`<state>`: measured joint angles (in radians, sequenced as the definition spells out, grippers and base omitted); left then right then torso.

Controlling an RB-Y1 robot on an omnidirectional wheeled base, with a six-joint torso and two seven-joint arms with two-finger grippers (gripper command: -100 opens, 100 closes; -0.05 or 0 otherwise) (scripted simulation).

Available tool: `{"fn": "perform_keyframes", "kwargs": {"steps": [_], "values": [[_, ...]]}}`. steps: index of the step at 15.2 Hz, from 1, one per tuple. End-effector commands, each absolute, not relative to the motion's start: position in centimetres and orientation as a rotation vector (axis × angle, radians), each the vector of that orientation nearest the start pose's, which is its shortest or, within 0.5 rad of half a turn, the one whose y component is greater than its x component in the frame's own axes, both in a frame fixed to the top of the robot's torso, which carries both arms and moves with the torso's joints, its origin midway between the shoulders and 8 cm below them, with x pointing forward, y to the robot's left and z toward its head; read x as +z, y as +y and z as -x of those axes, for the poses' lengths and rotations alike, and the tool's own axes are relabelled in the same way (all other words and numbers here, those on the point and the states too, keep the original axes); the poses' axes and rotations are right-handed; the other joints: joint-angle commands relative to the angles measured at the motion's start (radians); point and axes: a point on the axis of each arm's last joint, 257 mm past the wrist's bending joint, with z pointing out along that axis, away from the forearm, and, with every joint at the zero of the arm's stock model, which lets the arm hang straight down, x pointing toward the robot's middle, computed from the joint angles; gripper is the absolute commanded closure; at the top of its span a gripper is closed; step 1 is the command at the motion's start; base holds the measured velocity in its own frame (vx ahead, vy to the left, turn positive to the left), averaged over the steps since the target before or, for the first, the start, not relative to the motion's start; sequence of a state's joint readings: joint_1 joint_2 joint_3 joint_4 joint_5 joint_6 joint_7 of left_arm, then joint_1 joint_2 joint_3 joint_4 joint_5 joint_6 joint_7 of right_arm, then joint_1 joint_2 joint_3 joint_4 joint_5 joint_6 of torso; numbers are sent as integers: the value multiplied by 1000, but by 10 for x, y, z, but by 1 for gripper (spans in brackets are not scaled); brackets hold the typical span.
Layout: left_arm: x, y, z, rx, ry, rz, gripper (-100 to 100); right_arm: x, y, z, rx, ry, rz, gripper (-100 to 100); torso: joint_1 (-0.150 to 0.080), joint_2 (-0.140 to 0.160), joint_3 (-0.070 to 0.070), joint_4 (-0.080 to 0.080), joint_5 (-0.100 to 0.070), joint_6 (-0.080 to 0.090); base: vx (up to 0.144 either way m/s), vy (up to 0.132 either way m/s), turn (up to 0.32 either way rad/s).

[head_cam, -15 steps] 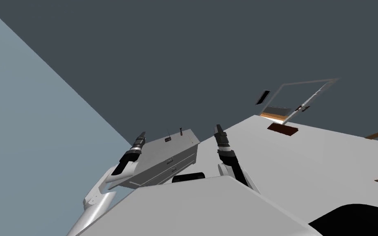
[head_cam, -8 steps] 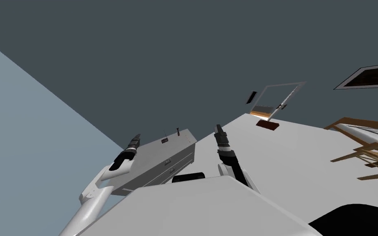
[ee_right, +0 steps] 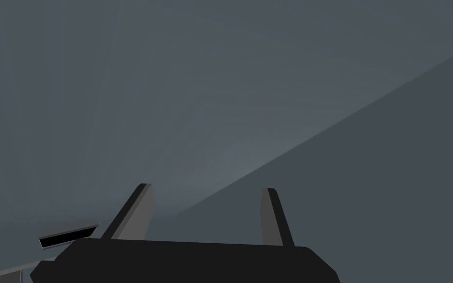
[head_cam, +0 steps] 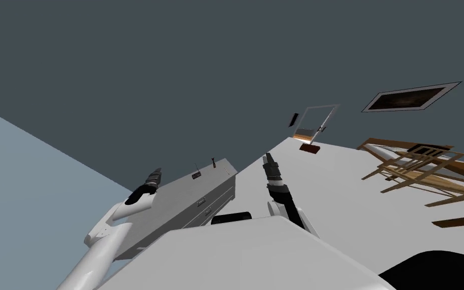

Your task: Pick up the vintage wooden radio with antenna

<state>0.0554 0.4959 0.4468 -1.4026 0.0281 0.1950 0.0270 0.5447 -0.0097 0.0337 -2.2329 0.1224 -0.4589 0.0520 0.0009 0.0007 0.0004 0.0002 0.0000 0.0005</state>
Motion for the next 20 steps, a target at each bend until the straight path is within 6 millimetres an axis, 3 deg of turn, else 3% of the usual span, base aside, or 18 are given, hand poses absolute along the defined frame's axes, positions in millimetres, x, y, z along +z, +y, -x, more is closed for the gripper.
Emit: {"fn": "perform_keyframes", "kwargs": {"steps": [1, 2, 3, 5, 6, 8, 9, 11, 12, 13, 14, 15, 17, 18, 19, 20], "values": [[-243, 648, -437, -383, 1146, 1393, -100, -22, -262, -358, 1167, 797, -655, 0, 0, 0, 0, 0, 0, 0, -15, 3, -90], [-233, 670, -435, -358, 1107, 1426, -100, -22, -262, -358, 1166, 797, -655, 0, 0, 0, 0, 0, 0, -1, -18, -3, -239], [-249, 675, -428, -336, 1118, 1461, -100, -22, -262, -358, 1167, 797, -655, 0, 0, 0, 0, 0, 0, 0, -20, 0, -240], [-253, 676, -426, -327, 1123, 1476, -100, -22, -262, -358, 1166, 797, -655, 0, 0, 0, 0, 0, 0, -1, -11, 3, -42], [-250, 698, -419, -298, 1086, 1527, -100, -22, -262, -358, 1166, 797, -655, 0, 0, 0, 0, 0, 0, -1, -12, -6, -204], [-263, 701, -413, -277, 1096, 1562, -100, -22, -262, -358, 1167, 797, -655, 0, 0, -1, 0, 0, 0, 0, -14, -1, -184], [-254, 719, -409, -259, 1054, 1606, -100, -22, -262, -358, 1166, 797, -655, 0, 0, 0, 0, 0, 0, -1, -15, -1, -222], [-271, 722, -400, -235, 1064, 1647, -100, -22, -262, -358, 1167, 797, -655, 0, 0, 0, 0, 0, 0, 0, -15, 4, -175], [-264, 738, -395, -223, 1021, 1693, -100, -22, -262, -358, 1166, 797, -655, 0, 0, 0, 0, 0, 0, -1, -17, -3, -234], [-280, 740, -387, -202, 1029, 1730, -100, -22, -262, -358, 1167, 797, -655, 0, 0, 0, 0, 0, 0, 1, -18, 0, -249], [-284, 740, -384, -195, 1032, 1742, -100, -22, -262, -358, 1167, 797, -655, 0, 0, 0, 0, 0, 0, 0, -12, 5, -76], [-277, 754, -381, -192, 986, 1783, -100, -22, -262, -358, 1166, 797, -655, 0, 0, 0, 0, 0, 0, -1, -15, -1, -201], [-295, 754, -370, -165, 997, 1833, -100, -22, -262, -358, 1167, 797, -655, 0, 0, 0, 0, 0, 0, 0, -15, 2, -156], [-290, 765, -366, -166, 952, 1878, -100, -22, -262, -358, 1166, 797, -655, 0, 0, 0, 0, 0, 0, -1, -15, -3, -209], [-305, 764, -357, -146, 960, 1916, -100, -22, -262, -358, 1167, 797, -655, 0, 0, 0, 0, 0, 0, 0, -16, -1, -251], [-307, 763, -356, -141, 962, 1925, -100, -22, -262, -358, 1167, 797, -655, 0, 0, 0, 0, 0, 0, 0, -12, 4, -96]]}}
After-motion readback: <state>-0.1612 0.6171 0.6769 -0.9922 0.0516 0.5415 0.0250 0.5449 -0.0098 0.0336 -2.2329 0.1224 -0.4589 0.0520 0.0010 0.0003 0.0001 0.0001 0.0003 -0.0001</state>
